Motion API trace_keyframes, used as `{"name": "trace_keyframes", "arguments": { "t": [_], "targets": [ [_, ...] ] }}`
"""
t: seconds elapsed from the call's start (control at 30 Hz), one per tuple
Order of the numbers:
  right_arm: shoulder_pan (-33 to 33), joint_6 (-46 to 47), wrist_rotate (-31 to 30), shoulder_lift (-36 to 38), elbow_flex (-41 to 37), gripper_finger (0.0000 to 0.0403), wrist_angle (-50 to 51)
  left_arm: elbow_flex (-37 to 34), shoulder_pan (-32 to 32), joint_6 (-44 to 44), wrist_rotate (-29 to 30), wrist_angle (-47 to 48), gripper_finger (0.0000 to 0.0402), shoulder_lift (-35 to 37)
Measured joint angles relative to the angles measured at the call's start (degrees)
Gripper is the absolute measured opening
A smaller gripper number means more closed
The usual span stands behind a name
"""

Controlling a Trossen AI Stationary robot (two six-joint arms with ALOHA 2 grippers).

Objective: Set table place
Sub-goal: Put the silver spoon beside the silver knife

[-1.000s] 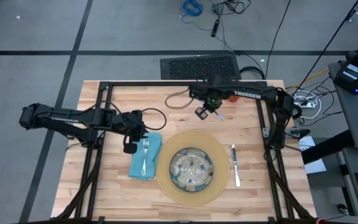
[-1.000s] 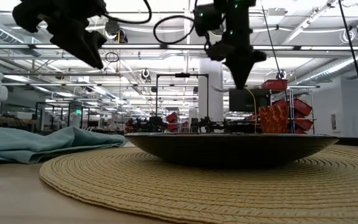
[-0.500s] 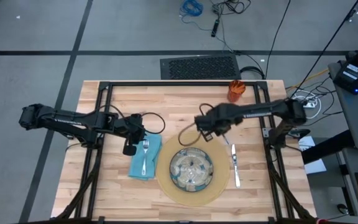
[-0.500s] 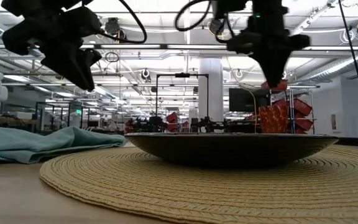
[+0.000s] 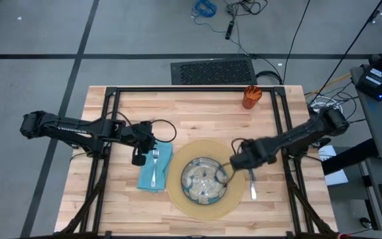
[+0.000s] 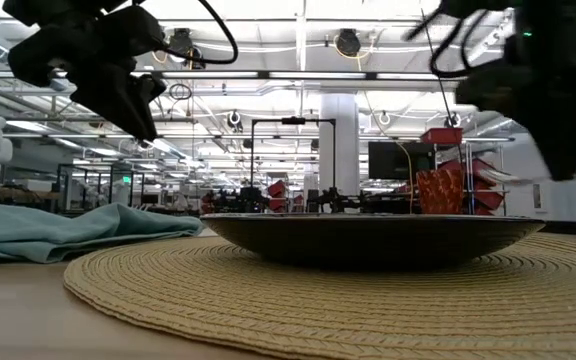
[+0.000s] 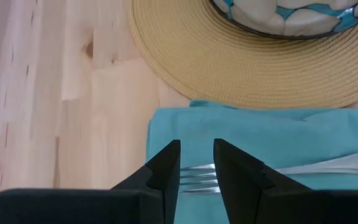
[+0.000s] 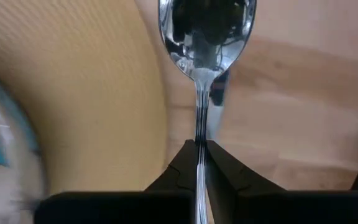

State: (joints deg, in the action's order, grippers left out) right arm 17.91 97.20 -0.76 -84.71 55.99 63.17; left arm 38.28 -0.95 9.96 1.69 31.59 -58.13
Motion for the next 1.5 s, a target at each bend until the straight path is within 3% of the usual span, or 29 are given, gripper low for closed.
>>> {"name": "trace_keyframes", "arguments": {
  "t": [0.5,1.27,1.5],
  "targets": [
    [15.2,24.1,4.2,0.0,-7.1,0.0,-6.1,0.0,-1.7,0.5,-1.9,-0.3,0.0083,0.0],
    [14.0,25.9,10.2,0.0,-14.5,0.0005,-11.9,0.0,-4.8,1.0,-1.9,-1.0,0.0083,0.0],
    [14.0,26.1,9.5,-0.2,-15.0,0.002,-11.5,0.0,-4.8,1.0,-1.9,-1.2,0.0083,0.0]
  ]
}}
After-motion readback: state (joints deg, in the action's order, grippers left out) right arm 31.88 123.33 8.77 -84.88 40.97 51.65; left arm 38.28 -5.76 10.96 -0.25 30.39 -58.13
